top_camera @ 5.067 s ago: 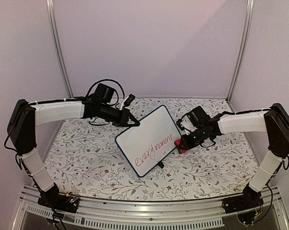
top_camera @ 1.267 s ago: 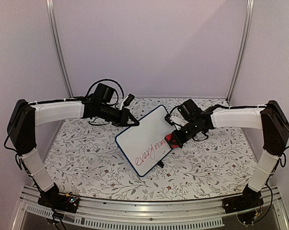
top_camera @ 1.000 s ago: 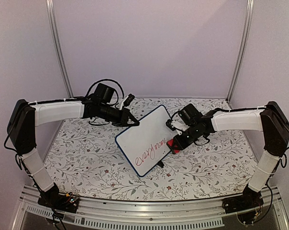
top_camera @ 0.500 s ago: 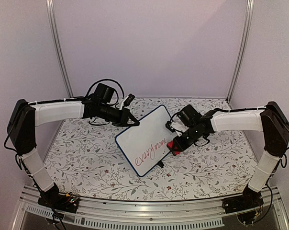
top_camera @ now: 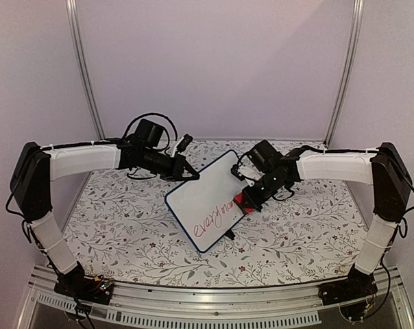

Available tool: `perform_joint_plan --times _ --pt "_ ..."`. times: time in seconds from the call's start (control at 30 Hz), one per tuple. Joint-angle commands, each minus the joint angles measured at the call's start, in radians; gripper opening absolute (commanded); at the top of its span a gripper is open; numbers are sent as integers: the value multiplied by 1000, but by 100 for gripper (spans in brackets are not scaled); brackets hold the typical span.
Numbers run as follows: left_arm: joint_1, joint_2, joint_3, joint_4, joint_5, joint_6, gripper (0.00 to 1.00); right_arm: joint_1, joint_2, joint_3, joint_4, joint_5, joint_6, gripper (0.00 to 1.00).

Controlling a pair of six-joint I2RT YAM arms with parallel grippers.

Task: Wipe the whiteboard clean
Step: Erase the whiteboard at the center of the board.

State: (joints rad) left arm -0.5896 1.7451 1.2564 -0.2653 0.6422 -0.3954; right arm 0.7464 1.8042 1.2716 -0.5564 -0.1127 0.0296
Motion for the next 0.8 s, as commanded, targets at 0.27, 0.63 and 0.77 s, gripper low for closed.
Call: perform_joint_plan --times 0.27,0.63,0.77 --pt "-31 -9 8 -7 80 48 0 8 2 36 88 4 -7 2" --pt "-30 -7 9 -6 80 47 0 29 -46 -124 80 -31 -3 2" --pt "-30 -5 9 -7 80 47 0 34 -56 -155 71 -27 -2 2"
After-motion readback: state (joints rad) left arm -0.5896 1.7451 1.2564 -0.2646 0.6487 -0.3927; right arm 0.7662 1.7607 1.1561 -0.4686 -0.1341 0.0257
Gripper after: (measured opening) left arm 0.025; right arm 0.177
